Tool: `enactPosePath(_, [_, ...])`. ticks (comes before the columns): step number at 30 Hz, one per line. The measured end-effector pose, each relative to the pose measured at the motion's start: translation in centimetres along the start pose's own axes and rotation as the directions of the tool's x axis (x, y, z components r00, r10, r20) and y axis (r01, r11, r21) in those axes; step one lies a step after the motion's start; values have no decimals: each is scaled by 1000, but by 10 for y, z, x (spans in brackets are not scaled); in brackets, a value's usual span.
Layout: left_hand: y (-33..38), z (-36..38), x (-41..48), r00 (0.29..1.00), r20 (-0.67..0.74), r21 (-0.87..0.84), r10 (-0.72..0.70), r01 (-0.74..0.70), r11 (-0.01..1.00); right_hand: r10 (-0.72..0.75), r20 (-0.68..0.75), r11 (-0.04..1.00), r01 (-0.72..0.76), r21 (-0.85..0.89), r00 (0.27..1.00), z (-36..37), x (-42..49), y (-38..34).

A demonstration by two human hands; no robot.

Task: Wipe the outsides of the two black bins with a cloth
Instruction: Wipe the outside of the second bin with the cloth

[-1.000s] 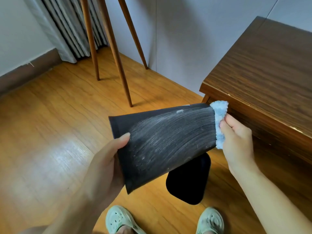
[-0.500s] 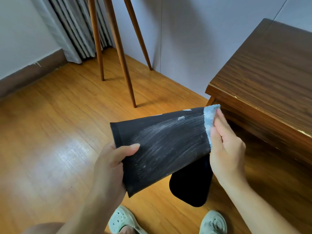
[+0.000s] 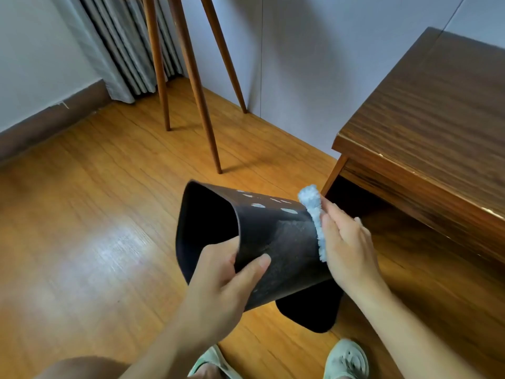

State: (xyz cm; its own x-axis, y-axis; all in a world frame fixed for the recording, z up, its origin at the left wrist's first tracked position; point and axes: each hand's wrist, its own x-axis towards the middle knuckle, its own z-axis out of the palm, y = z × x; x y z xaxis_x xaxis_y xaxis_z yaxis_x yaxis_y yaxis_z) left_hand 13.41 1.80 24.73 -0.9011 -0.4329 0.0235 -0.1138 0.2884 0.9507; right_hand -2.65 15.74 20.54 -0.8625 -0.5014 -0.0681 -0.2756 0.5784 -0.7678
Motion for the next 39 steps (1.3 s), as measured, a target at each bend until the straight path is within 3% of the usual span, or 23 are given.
enactPosePath(3, [2,4,1,995,-3,139,102,-101,985,-115,10,990,114,84,993,9,-20,-18])
enactPosePath(6, [8,7,4,994,-56,51,95,-93,994,-367,99,928,357,105,925,21,-41,-38])
enactPosePath(8, [9,6,5,993,-93,4,66,-66,998,-411,111,911,406,70,905,19,-34,-32])
enactPosePath(9, [8,5,4,992,-106,-3,61,-62,998,-370,99,929,369,31,924,17,-28,-23])
enactPosePath(11, [3,2,3,991,-119,28,66,-63,998,-143,65,989,144,-20,988,6,-8,-3])
enactPosePath(13, [0,0,2,989,-106,123,107,-94,988,87,68,996,-88,20,994,0,4,11])
enactPosePath(14, [0,1,2,988,-93,161,120,-104,981,112,70,993,-115,36,991,1,2,11])
enactPosePath(15, [0,1,3,988,-90,172,124,-107,979,75,62,996,-78,44,995,5,-2,6])
enactPosePath(17, [0,1,6,986,-115,108,117,-104,989,-133,38,991,131,39,990,14,-18,-14])
enactPosePath(19, [-1,0,8,985,-145,5,91,-92,996,-335,67,942,337,-6,940,20,-32,-28])
enactPosePath(21, [-1,0,8,982,-186,-62,43,-55,997,-427,58,898,430,-94,903,18,-31,-28])
enactPosePath(23, [-2,1,3,978,-205,-42,30,-40,998,-342,14,928,340,-152,940,12,-20,-16])
enactPosePath(25, [-1,3,-1,980,-180,77,89,-76,994,-99,-28,990,96,-105,995,1,-4,-5])
enactPosePath(27, [-1,4,-3,979,-143,154,142,-119,981,98,-42,995,-98,-5,994,-5,5,0])
enactPosePath(29, [-1,7,-1,981,-112,177,158,-137,975,60,-22,997,-59,49,998,-3,-4,-13])
enactPosePath(31, [1,14,0,984,-66,174,164,-150,973,-141,35,982,135,133,989,6,-26,-39])
enactPosePath(34, [1,20,-2,985,-67,93,159,-153,984,-412,142,909,394,138,900,9,-44,-60])
enactPosePath(36, [0,20,-6,978,-66,156,199,-187,970,-346,136,938,337,80,929,-2,-29,-44])
enactPosePath(39, [0,16,-11,974,-37,218,225,-212,953,32,92,999,-28,-46,995,-25,-1,-17])
